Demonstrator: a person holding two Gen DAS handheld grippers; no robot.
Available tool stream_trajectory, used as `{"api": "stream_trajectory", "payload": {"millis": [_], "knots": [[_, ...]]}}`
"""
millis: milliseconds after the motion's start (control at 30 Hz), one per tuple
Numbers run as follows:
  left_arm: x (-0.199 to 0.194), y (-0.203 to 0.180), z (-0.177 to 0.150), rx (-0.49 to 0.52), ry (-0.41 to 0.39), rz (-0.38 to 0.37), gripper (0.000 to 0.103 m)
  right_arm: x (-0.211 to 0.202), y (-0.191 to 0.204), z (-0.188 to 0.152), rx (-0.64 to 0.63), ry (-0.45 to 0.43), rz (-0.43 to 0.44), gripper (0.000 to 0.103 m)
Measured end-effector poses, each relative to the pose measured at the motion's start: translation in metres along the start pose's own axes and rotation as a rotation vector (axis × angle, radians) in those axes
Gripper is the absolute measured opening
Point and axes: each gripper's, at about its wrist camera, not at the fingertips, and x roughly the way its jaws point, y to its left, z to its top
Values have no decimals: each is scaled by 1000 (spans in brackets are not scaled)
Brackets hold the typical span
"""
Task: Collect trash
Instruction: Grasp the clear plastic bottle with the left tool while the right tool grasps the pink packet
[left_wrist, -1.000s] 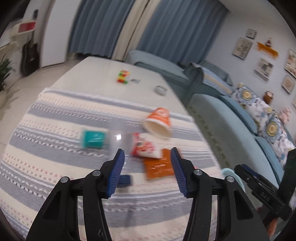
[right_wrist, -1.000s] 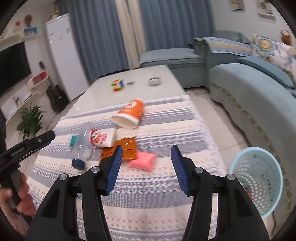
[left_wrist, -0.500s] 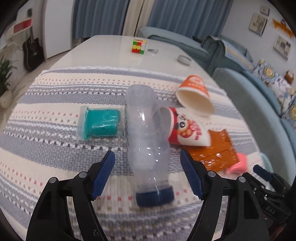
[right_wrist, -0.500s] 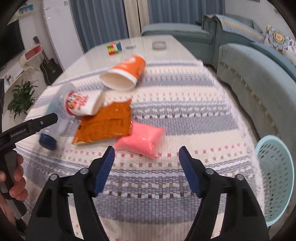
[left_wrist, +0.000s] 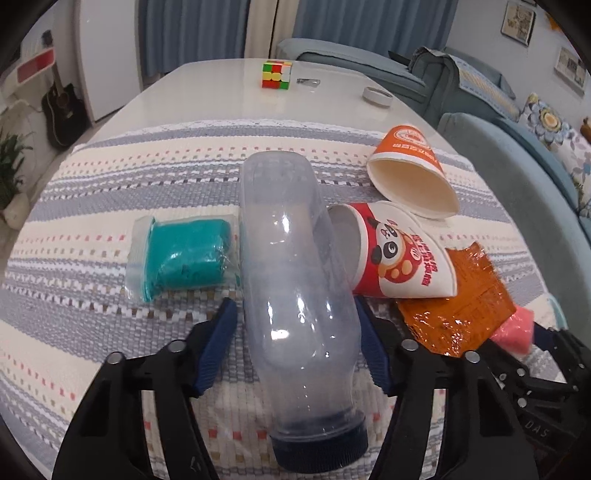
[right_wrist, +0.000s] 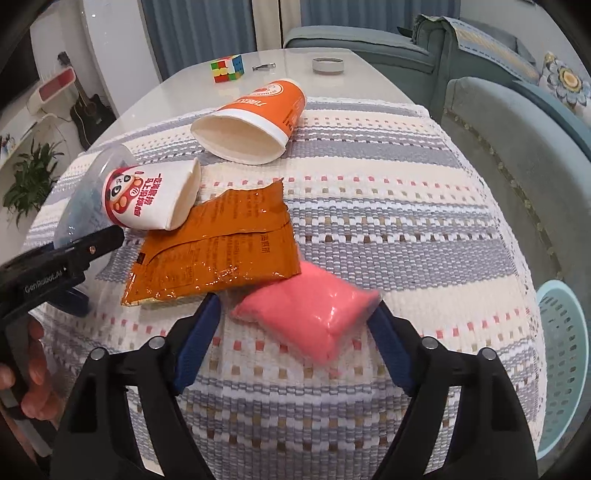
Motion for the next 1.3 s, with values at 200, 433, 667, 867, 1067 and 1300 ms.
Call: {"api": "stream_trajectory", "payload": {"millis": [200,433,667,867,1067,1300], "knots": [[-10,0,-11,7,-17,-13,47,-11,-8,-7,7,-7,11,12],[-56,-1,-42,-23,-74,-98,46,-36,-31,-24,53,-12,50,12],[-68,-1,-54,-20,-104,-134,47,-40,-43,0,-13,-75,12,70],[-59,4,-63,-34,-110,-179,47,3,-35,11,-243,47,56,70],[-56,0,-69,-22,-116,-184,47,18,-39,30,-198,23,62,73],[-59,-3,-72,-33,-127,-187,47,3,-28,20,-245,-18,95,35]]}}
